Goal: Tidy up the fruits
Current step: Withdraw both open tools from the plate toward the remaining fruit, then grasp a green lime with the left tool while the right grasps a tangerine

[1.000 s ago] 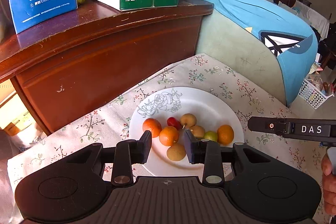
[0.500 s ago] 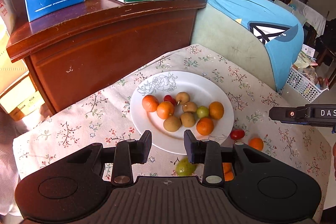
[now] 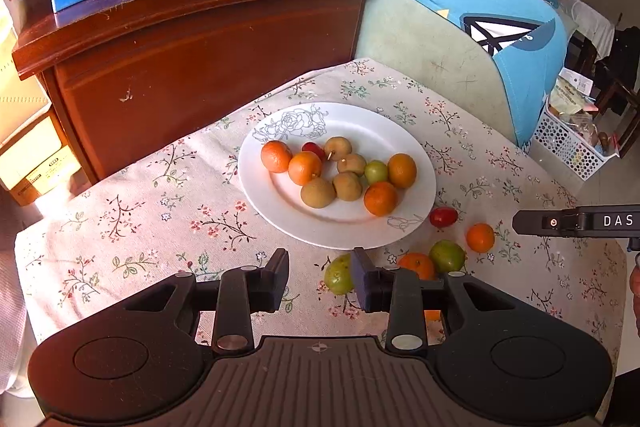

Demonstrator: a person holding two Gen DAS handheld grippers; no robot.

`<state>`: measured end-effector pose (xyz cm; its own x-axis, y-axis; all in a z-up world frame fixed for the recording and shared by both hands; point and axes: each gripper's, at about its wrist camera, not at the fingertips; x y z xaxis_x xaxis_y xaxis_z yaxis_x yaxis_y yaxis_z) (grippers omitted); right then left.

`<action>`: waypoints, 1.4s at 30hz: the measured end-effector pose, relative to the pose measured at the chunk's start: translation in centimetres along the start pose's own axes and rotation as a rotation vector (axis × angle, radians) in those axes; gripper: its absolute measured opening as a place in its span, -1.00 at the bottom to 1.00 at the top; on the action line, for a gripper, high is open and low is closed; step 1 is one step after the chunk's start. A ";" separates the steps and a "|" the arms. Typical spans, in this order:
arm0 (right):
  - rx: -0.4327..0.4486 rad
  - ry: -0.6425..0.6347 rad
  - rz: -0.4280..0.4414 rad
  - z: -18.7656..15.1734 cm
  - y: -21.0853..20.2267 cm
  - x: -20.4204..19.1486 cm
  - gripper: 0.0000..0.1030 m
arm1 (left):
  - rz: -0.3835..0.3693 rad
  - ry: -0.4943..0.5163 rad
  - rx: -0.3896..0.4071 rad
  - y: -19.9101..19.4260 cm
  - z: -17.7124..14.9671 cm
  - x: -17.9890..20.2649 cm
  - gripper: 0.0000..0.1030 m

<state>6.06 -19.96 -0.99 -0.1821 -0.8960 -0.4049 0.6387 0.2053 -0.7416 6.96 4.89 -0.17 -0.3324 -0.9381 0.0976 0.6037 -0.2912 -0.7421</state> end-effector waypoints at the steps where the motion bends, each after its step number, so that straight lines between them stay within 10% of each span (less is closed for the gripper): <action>1: -0.004 -0.009 -0.007 -0.2 0.2 0.0 0.00 | -0.001 -0.001 -0.003 0.1 -0.2 0.0 -0.35; 42: -0.045 -0.079 -0.045 -1.0 4.7 -0.8 -0.27 | -0.047 0.116 -0.045 6.2 -1.8 1.8 -0.39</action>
<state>8.42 -17.88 -4.72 -0.1489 -0.9326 -0.3289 0.5966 0.1805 -0.7819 8.83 1.68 -5.81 -0.4429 -0.8947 0.0576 0.5531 -0.3232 -0.7679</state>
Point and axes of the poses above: each gripper's, at about its wrist camera, not at the fingertips, and y roughly the way its jaws point, x to its right, z to its top, and after that the axes turned 2 degrees about y, right-handed
